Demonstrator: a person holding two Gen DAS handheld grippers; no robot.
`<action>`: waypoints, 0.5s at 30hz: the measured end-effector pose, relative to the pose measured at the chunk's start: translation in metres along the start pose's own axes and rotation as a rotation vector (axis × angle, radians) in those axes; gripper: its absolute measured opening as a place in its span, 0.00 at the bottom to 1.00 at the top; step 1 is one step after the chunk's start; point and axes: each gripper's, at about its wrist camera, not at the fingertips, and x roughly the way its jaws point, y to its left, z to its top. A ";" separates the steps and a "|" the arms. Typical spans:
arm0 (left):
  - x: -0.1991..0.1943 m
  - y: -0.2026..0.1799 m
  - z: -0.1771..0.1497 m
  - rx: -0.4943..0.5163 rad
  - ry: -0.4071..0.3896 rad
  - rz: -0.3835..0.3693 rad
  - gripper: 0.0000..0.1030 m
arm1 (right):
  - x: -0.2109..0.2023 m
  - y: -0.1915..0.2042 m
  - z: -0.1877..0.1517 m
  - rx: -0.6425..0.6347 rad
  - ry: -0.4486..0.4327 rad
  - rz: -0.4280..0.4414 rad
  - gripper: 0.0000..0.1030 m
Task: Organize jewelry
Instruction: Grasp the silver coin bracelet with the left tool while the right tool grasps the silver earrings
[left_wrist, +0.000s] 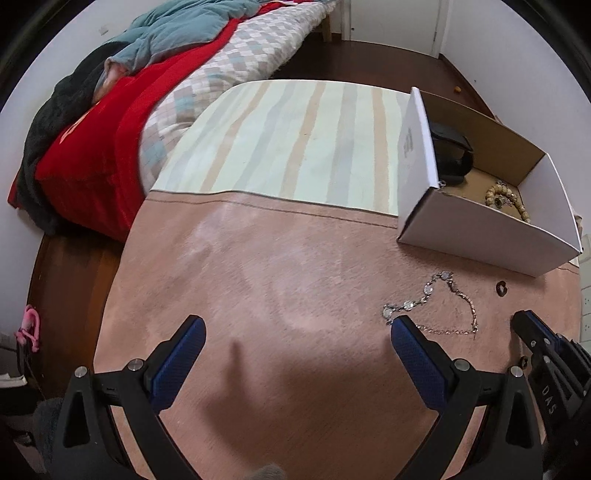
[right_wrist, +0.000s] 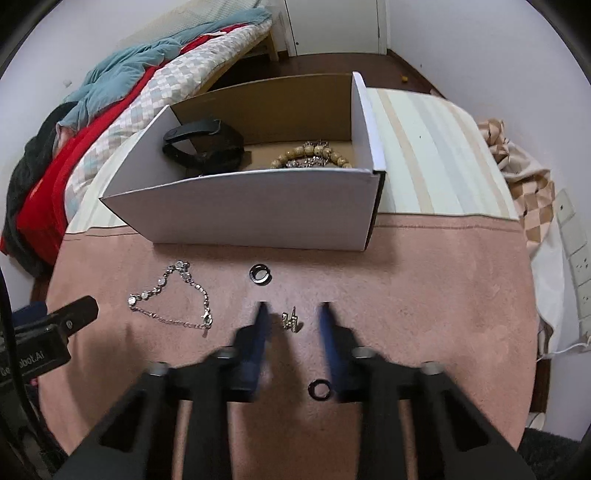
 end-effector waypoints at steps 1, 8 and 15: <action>0.001 -0.002 0.000 0.007 0.000 -0.003 0.99 | -0.001 0.001 -0.001 -0.006 -0.008 -0.005 0.09; 0.013 -0.022 0.005 0.076 0.052 -0.105 0.99 | -0.022 -0.014 -0.001 0.062 -0.060 0.023 0.09; 0.023 -0.050 0.003 0.172 0.063 -0.155 0.51 | -0.040 -0.025 0.004 0.085 -0.090 0.013 0.09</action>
